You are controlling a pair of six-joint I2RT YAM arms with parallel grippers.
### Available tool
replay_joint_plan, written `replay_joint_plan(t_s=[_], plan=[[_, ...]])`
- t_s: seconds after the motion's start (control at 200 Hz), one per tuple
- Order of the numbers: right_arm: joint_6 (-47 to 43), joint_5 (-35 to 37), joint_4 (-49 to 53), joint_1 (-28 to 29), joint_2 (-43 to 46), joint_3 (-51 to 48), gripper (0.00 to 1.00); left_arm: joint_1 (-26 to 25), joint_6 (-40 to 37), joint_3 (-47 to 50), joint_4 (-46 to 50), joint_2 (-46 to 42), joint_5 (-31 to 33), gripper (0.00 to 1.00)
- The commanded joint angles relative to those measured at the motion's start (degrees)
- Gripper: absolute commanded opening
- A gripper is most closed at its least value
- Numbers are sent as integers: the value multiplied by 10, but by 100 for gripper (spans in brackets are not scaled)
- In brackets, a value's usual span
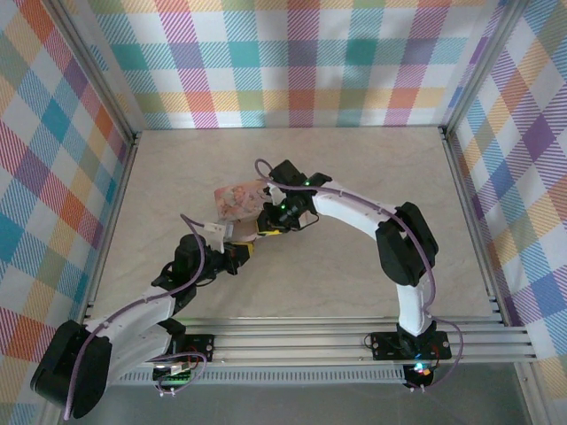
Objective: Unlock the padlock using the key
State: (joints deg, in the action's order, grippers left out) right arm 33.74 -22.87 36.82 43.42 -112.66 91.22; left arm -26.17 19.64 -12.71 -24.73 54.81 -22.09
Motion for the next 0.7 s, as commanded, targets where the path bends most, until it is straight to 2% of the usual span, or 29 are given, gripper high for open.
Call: replay_joint_plan(t_s=[0.0,0.22,0.535,0.695], plan=[[21,-52,12,-5,31,37,0,-3,-12,14,-55,3,-7,0],[35,-71,16,-10,31,41,0,8,0,21,-79,24,-20,0],[43,-84,5,-12,30,38,0,31,50,12,-192,131,-73,0],[46,-85,2,-13,29,34,0,40,57,11,-200,129,-65,0]])
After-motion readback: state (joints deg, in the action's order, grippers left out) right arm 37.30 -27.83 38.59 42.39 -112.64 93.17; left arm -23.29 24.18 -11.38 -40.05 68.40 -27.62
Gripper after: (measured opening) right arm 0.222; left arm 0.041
